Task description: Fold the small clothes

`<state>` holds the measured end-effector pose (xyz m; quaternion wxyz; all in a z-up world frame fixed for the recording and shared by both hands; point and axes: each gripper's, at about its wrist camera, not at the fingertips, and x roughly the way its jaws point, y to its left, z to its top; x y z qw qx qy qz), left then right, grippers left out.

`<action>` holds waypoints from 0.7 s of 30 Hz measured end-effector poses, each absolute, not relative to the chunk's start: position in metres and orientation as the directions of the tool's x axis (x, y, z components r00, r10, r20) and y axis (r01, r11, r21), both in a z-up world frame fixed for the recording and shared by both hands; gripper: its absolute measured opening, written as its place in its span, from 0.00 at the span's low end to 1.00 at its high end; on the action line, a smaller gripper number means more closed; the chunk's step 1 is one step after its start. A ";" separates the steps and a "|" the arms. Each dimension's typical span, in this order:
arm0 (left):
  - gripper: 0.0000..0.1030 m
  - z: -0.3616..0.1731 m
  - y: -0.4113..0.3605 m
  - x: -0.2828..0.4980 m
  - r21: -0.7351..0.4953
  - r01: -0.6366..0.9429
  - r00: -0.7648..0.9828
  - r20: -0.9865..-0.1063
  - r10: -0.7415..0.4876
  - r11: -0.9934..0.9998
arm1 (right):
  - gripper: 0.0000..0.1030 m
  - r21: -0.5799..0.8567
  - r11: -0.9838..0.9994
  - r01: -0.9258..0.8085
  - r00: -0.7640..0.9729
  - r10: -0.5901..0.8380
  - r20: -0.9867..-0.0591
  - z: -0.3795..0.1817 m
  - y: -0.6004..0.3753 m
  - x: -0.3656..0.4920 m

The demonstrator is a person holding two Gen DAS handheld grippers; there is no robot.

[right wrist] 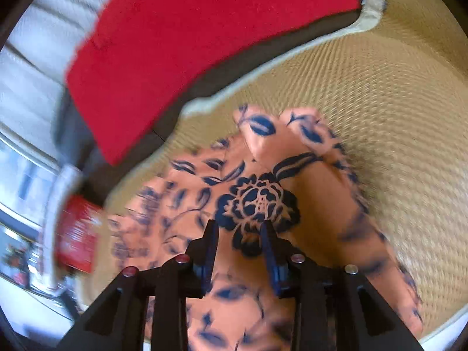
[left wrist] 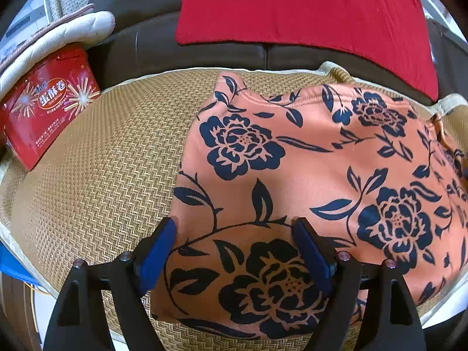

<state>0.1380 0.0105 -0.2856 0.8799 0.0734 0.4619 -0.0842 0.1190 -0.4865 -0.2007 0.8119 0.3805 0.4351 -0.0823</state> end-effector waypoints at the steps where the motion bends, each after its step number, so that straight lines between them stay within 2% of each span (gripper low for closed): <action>1: 0.81 -0.285 0.011 0.139 0.045 0.216 0.560 -0.824 -0.086 0.975 | 0.36 0.581 0.674 0.456 0.647 0.198 -0.737 -0.193 -0.491 0.102; 2: 0.81 -0.283 0.013 0.139 0.036 0.215 0.563 -0.821 -0.093 0.976 | 0.41 0.608 0.649 0.456 0.673 0.195 -0.713 -0.187 -0.495 0.084; 3: 0.81 -0.280 0.014 0.138 0.028 0.212 0.570 -0.816 -0.100 0.977 | 0.63 0.622 0.630 0.464 0.686 0.188 -0.703 -0.183 -0.498 0.068; 4: 0.81 -0.277 0.015 0.138 0.022 0.209 0.576 -0.811 -0.105 0.978 | 0.71 0.630 0.611 0.480 0.698 0.169 -0.696 -0.179 -0.501 0.051; 8: 0.83 -0.265 0.024 0.136 -0.031 0.198 0.613 -0.776 -0.148 0.980 | 0.71 0.660 0.552 0.509 0.736 0.119 -0.666 -0.173 -0.509 -0.010; 10: 0.85 -0.262 0.026 0.136 -0.036 0.190 0.626 -0.766 -0.149 0.981 | 0.71 0.698 0.491 0.521 0.740 0.147 -0.656 -0.182 -0.514 -0.027; 14: 0.85 -0.264 0.025 0.139 -0.011 0.170 0.632 -0.766 -0.118 0.985 | 0.71 0.687 0.434 0.584 0.711 0.135 -0.690 -0.205 -0.510 -0.038; 18: 0.85 -0.275 0.020 0.146 -0.026 0.179 0.596 -0.792 -0.130 0.984 | 0.71 0.711 0.342 0.614 0.718 0.133 -0.684 -0.228 -0.520 -0.030; 21: 0.85 -0.292 0.012 0.154 -0.026 0.207 0.510 -0.850 -0.131 0.978 | 0.70 0.720 0.279 0.636 0.712 0.148 -0.686 -0.246 -0.523 -0.021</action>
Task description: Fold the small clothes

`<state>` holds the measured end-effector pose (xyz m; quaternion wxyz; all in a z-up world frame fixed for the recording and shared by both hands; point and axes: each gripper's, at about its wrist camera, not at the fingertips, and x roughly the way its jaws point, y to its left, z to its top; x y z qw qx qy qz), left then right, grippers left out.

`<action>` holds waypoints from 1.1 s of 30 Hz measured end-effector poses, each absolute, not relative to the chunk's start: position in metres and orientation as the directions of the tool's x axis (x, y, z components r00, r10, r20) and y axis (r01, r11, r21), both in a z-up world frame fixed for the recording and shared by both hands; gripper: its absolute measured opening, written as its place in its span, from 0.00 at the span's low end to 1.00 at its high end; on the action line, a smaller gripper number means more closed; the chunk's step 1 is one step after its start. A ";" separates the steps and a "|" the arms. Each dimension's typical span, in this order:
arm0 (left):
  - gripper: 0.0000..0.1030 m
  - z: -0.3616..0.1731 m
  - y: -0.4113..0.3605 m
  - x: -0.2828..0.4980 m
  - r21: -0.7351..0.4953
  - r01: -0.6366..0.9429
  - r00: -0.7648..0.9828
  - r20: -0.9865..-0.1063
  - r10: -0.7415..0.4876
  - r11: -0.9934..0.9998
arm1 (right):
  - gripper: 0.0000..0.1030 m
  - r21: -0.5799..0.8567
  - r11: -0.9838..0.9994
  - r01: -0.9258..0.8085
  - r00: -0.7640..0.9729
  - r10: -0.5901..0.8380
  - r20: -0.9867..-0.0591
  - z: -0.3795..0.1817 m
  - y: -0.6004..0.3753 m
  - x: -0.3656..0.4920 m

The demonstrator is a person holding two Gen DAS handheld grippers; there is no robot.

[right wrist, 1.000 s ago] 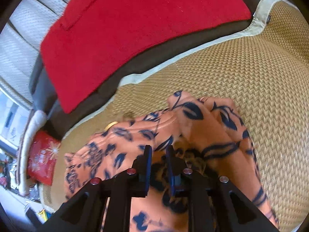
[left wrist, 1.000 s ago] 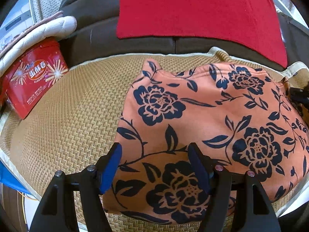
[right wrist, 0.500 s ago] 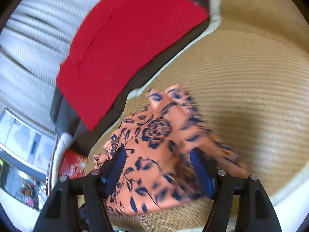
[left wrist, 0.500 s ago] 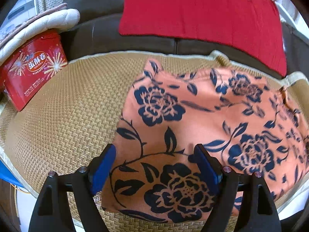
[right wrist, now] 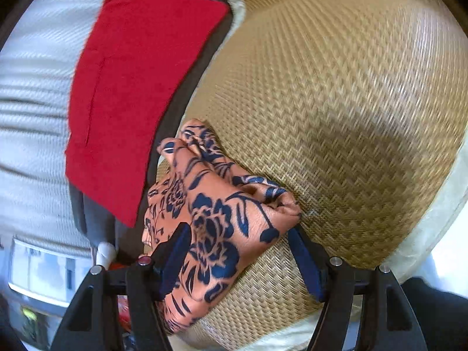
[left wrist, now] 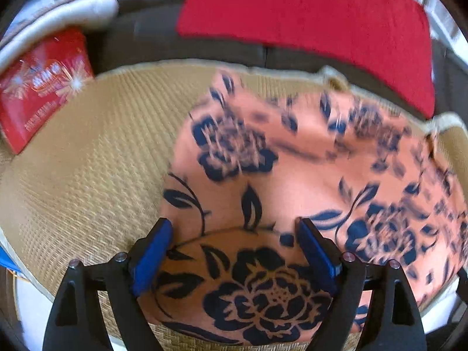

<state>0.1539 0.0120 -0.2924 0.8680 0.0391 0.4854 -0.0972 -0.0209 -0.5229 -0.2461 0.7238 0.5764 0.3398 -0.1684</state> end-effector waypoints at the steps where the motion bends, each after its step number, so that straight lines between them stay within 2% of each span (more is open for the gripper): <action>1: 0.85 -0.291 0.010 0.153 -0.007 0.217 0.522 -0.844 -0.122 0.976 | 0.70 0.725 0.268 0.634 0.715 0.155 -0.682 -0.249 -0.522 -0.017; 5: 0.85 -0.280 0.008 0.151 0.012 0.237 0.563 -0.816 -0.127 0.971 | 0.69 0.715 0.301 0.631 0.719 0.118 -0.684 -0.245 -0.516 -0.001; 6: 0.85 -0.279 0.009 0.152 0.011 0.228 0.566 -0.815 -0.123 0.974 | 0.63 0.704 0.312 0.638 0.711 0.113 -0.694 -0.245 -0.514 0.005; 7: 0.85 -0.278 0.011 0.155 0.003 0.219 0.565 -0.816 -0.124 0.976 | 0.40 0.679 0.335 0.653 0.691 0.103 -0.715 -0.246 -0.510 0.012; 8: 0.85 -0.276 0.015 0.158 -0.014 0.206 0.564 -0.816 -0.130 0.979 | 0.31 0.641 0.373 0.671 0.664 0.082 -0.743 -0.245 -0.506 0.021; 12: 0.85 -0.269 0.031 0.161 -0.042 0.161 0.578 -0.806 -0.129 0.986 | 0.24 0.584 0.438 0.683 0.640 0.027 -0.768 -0.241 -0.491 0.039; 15: 0.85 -0.260 0.047 0.162 -0.044 0.120 0.604 -0.790 -0.108 0.992 | 0.21 0.557 0.511 0.655 0.655 -0.015 -0.756 -0.219 -0.474 0.055; 19: 0.85 -0.247 0.077 0.168 0.009 0.009 0.644 -0.765 0.001 1.000 | 0.20 0.506 0.647 0.571 0.691 -0.045 -0.722 -0.173 -0.437 0.089; 27: 0.85 -0.229 0.151 0.164 -0.005 -0.176 0.691 -0.713 0.120 0.984 | 0.19 0.443 0.835 0.326 0.771 0.037 -0.636 -0.099 -0.309 0.155; 30: 0.85 -0.230 0.178 0.162 -0.021 -0.225 0.682 -0.718 0.142 0.974 | 0.19 0.446 0.864 0.233 0.765 0.121 -0.633 -0.104 -0.251 0.185; 33: 0.85 -0.236 0.200 0.163 -0.044 -0.268 0.662 -0.735 0.150 0.962 | 0.19 0.454 0.873 0.179 0.707 0.207 -0.676 -0.136 -0.201 0.205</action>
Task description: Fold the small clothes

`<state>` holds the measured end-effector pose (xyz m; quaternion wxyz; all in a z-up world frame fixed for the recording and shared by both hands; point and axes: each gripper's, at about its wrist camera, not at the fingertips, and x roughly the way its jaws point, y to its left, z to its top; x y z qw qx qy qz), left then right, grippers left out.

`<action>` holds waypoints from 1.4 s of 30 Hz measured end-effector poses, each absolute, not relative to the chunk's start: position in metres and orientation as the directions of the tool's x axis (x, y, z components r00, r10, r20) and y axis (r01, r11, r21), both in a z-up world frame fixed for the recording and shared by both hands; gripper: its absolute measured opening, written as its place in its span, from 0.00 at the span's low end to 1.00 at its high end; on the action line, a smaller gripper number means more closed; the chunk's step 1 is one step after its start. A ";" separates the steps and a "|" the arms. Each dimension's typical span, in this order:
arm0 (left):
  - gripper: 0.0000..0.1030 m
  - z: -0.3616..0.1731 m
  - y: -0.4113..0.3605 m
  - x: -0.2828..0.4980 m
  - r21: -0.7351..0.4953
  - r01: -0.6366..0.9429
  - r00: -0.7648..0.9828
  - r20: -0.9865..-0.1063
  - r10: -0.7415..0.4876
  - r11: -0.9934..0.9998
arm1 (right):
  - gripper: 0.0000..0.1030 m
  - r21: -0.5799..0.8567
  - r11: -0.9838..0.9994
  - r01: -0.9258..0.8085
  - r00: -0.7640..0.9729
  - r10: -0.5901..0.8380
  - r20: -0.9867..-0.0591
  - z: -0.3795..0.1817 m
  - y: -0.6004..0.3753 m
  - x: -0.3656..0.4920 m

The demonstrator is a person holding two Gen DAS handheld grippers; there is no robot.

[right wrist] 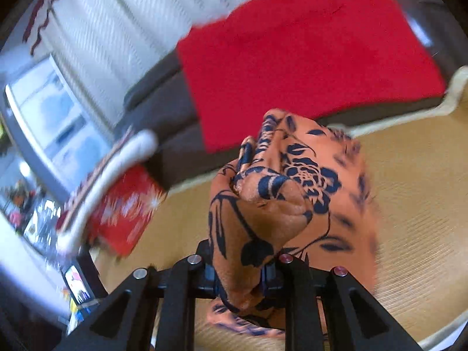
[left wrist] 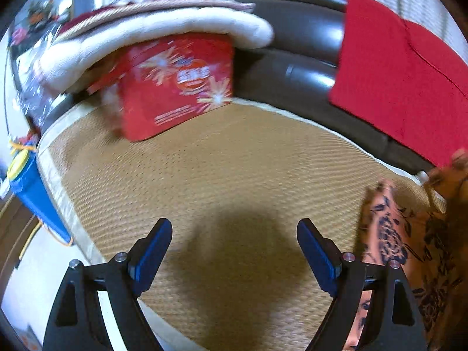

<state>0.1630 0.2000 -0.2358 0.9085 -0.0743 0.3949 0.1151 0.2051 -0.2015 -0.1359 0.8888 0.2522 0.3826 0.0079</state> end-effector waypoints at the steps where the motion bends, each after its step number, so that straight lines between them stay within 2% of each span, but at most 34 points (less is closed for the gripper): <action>1: 0.85 -0.238 0.207 0.163 -0.055 -0.281 0.657 -0.739 0.150 0.958 | 0.19 0.468 0.867 0.170 0.672 0.246 -0.699 -0.152 -0.187 0.215; 2: 0.85 -0.240 0.215 0.163 -0.071 -0.294 0.651 -0.745 0.145 0.953 | 0.19 0.486 0.857 0.169 0.619 0.292 -0.729 -0.174 -0.173 0.225; 5: 0.85 -0.246 0.222 0.163 -0.096 -0.305 0.643 -0.754 0.131 0.947 | 0.32 0.544 0.810 0.217 0.443 0.415 -0.795 -0.242 -0.144 0.243; 6: 0.85 -0.247 0.222 0.163 -0.102 -0.300 0.643 -0.756 0.122 0.949 | 0.39 0.562 0.799 0.215 0.428 0.440 -0.790 -0.253 -0.140 0.242; 8: 0.85 -0.247 0.219 0.165 -0.119 -0.276 0.648 -0.756 0.093 0.954 | 0.59 0.607 0.780 0.151 0.452 0.491 -0.744 -0.257 -0.137 0.234; 9: 0.85 -0.247 0.217 0.165 -0.126 -0.263 0.652 -0.754 0.081 0.956 | 0.74 0.644 0.759 0.099 0.452 0.542 -0.708 -0.252 -0.136 0.233; 10: 0.85 -0.246 0.214 0.165 -0.131 -0.251 0.658 -0.750 0.070 0.959 | 0.76 0.672 0.738 0.058 0.440 0.585 -0.681 -0.245 -0.136 0.229; 13: 0.85 -0.241 0.206 0.162 -0.167 -0.209 0.683 -0.730 0.021 0.964 | 0.76 0.674 0.739 -0.011 0.443 0.608 -0.659 -0.226 -0.140 0.224; 15: 0.85 -0.236 0.194 0.158 -0.184 -0.157 0.707 -0.707 -0.020 0.970 | 0.75 0.646 0.762 -0.041 0.517 0.569 -0.639 -0.206 -0.162 0.206; 17: 0.85 -0.232 0.181 0.155 -0.179 -0.091 0.729 -0.683 -0.057 0.980 | 0.70 0.602 0.798 -0.022 0.597 0.493 -0.633 -0.191 -0.192 0.195; 18: 0.85 -0.230 0.172 0.153 -0.170 -0.058 0.741 -0.668 -0.072 0.984 | 0.59 0.583 0.813 -0.006 0.610 0.464 -0.642 -0.183 -0.203 0.186; 19: 0.85 -0.229 0.165 0.152 -0.157 -0.033 0.748 -0.659 -0.080 0.987 | 0.43 0.547 0.837 0.026 0.621 0.415 -0.665 -0.181 -0.217 0.185; 20: 0.85 -0.228 0.155 0.150 -0.136 0.000 0.752 -0.653 -0.090 0.991 | 0.38 0.523 0.851 0.053 0.623 0.381 -0.683 -0.183 -0.228 0.186; 21: 0.85 -0.229 0.147 0.150 -0.116 0.022 0.750 -0.655 -0.093 0.993 | 0.37 0.512 0.855 0.080 0.620 0.359 -0.697 -0.186 -0.237 0.186; 24: 0.85 -0.245 0.122 0.157 -0.073 0.072 0.687 -0.719 -0.103 0.995 | 0.37 0.529 0.838 0.132 0.591 0.362 -0.721 -0.204 -0.256 0.186; 26: 0.85 -0.265 0.106 0.163 -0.005 0.090 0.617 -0.785 -0.059 0.996 | 0.35 0.510 0.844 0.167 0.527 0.360 -0.769 -0.233 -0.256 0.200; 28: 0.85 -0.278 0.095 0.165 0.077 0.103 0.588 -0.809 0.002 0.992 | 0.26 0.494 0.846 0.203 0.481 0.353 -0.802 -0.255 -0.259 0.208; 31: 0.85 -0.276 0.092 0.163 0.105 0.115 0.612 -0.791 0.013 0.988 | 0.26 0.483 0.853 0.200 0.462 0.352 -0.814 -0.247 -0.259 0.220; 36: 0.85 -0.278 0.091 0.165 0.076 0.113 0.601 -0.799 -0.007 0.991 | 0.30 0.489 0.846 0.210 0.553 0.310 -0.773 -0.225 -0.269 0.256; 39: 0.85 -0.280 0.091 0.168 0.072 0.116 0.598 -0.801 -0.012 0.991 | 0.29 0.447 0.859 0.249 0.494 0.284 -0.822 -0.245 -0.271 0.290; 41: 0.85 -0.281 0.091 0.170 0.074 0.121 0.598 -0.802 -0.013 0.990 | 0.29 0.406 0.870 0.280 0.390 0.283 -0.876 -0.279 -0.273 0.315; 42: 0.85 -0.281 0.092 0.172 0.072 0.122 0.596 -0.803 -0.016 0.990 | 0.29 0.430 0.860 0.275 0.397 0.306 -0.866 -0.285 -0.276 0.320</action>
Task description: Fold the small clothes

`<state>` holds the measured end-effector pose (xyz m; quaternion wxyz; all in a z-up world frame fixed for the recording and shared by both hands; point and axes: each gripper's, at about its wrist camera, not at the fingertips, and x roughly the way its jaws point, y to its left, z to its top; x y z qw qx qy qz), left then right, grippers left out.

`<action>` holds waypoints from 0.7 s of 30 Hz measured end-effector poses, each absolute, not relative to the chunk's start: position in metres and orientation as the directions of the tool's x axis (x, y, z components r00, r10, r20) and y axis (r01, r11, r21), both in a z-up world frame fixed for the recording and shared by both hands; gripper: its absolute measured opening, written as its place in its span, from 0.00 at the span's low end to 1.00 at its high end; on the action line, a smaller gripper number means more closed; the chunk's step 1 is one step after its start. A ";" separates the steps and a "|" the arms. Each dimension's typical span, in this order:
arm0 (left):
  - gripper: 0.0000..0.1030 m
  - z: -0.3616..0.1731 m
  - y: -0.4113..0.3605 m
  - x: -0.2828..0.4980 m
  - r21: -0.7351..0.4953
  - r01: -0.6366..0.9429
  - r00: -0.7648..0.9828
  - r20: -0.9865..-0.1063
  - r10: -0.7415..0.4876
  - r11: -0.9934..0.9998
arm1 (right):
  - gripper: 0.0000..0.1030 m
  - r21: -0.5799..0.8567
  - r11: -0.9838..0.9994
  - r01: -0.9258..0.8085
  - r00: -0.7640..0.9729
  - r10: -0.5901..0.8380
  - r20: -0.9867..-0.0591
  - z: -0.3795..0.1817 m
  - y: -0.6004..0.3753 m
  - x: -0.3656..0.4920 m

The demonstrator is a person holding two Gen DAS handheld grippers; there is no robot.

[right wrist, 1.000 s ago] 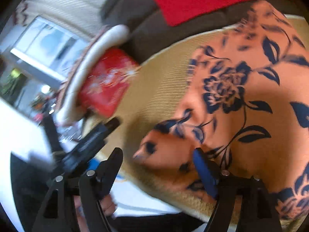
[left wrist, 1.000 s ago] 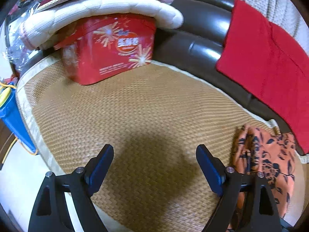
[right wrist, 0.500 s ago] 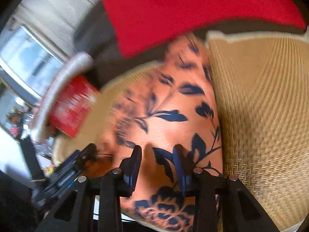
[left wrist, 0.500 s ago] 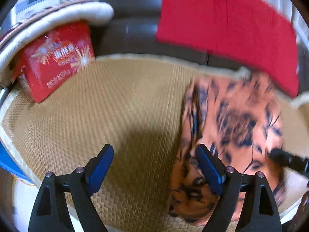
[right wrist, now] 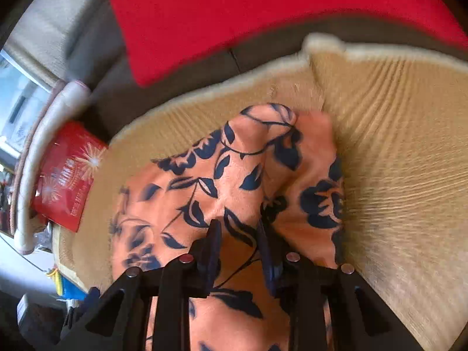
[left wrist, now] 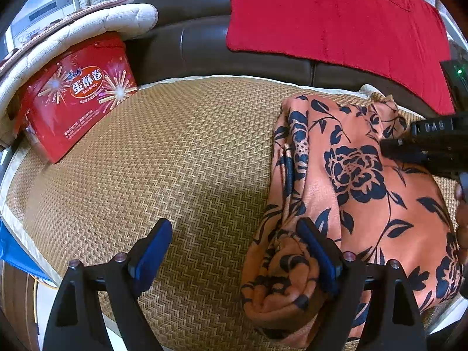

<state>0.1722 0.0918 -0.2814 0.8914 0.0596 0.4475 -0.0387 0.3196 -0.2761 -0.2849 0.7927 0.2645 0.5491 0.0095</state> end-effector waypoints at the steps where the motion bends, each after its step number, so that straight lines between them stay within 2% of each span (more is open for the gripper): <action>1: 0.85 -0.281 0.092 0.171 0.063 0.121 0.594 -0.804 -0.021 0.991 | 0.29 0.428 0.862 0.271 0.398 0.305 -0.865 -0.285 -0.276 0.322; 5: 0.85 -0.275 0.104 0.176 -0.012 0.112 0.587 -0.806 -0.076 0.994 | 0.29 0.403 0.886 0.230 0.388 0.296 -0.873 -0.271 -0.273 0.316; 10: 0.85 -0.257 0.122 0.171 -0.114 0.084 0.650 -0.747 -0.141 0.990 | 0.30 0.501 0.841 0.202 0.492 0.355 -0.795 -0.248 -0.288 0.269; 14: 0.85 -0.268 0.122 0.177 -0.137 0.084 0.602 -0.782 -0.159 0.987 | 0.30 0.510 0.850 0.134 0.472 0.397 -0.787 -0.242 -0.279 0.227; 18: 0.85 -0.290 0.111 0.185 -0.137 0.114 0.509 -0.843 -0.177 0.984 | 0.30 0.517 0.846 0.131 0.414 0.427 -0.804 -0.274 -0.271 0.200; 21: 0.85 -0.289 0.117 0.188 -0.170 0.096 0.512 -0.836 -0.195 0.981 | 0.30 0.545 0.828 0.129 0.429 0.449 -0.784 -0.279 -0.277 0.194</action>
